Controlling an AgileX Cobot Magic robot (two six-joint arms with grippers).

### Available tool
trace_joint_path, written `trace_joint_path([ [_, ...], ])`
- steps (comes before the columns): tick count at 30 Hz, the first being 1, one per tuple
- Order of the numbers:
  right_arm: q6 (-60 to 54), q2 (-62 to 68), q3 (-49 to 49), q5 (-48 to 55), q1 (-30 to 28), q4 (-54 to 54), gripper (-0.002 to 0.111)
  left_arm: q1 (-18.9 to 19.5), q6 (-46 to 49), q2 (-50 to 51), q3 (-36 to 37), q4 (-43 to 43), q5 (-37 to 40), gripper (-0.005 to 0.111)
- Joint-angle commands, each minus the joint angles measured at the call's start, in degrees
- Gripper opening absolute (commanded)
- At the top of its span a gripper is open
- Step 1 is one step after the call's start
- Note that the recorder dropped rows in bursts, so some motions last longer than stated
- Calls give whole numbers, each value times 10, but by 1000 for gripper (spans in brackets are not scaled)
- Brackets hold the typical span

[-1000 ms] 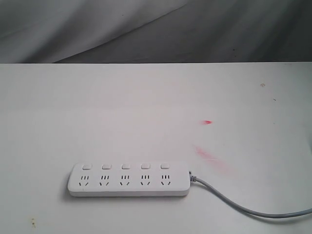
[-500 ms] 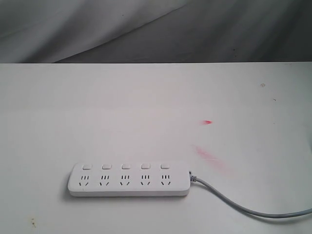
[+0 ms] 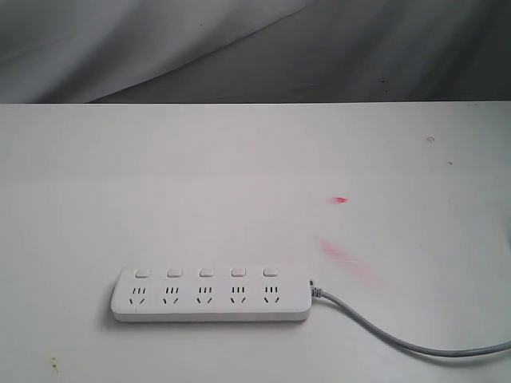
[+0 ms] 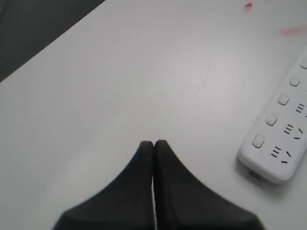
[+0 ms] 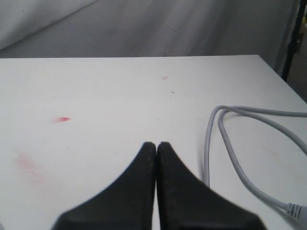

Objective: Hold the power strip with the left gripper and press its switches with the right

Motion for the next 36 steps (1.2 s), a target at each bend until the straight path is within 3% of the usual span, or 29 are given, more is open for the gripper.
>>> trace_joint_path([
  [1, 1, -4, 2, -4, -6, 2, 0, -33, 156, 47, 3, 6, 1, 1],
  [6, 1, -4, 2, -4, -6, 2, 0, -96, 182, 107, 3, 120, 1, 7],
  [9, 1, -4, 2, -4, -6, 2, 0, -124, 182, 142, 3, 143, 1, 21],
  [10, 1, -4, 2, -4, -6, 2, 0, -129, 182, 153, 3, 145, 1, 29],
  [13, 1, -4, 2, -4, -6, 2, 0, -137, 182, 188, 3, 108, 1, 72],
  [15, 1, -4, 2, -4, -6, 2, 0, -140, 182, 207, 3, 87, 1, 84],
  [24, 1, -4, 2, -4, -6, 2, 0, -255, 182, 226, 90, 110, 1, 84],
  [30, 1, -4, 2, -4, -6, 2, 0, -274, 182, 242, 103, 71, -105, 84],
  [36, 1, -4, 2, -4, -6, 2, 0, -276, 182, 256, 102, 43, -126, 84],
])
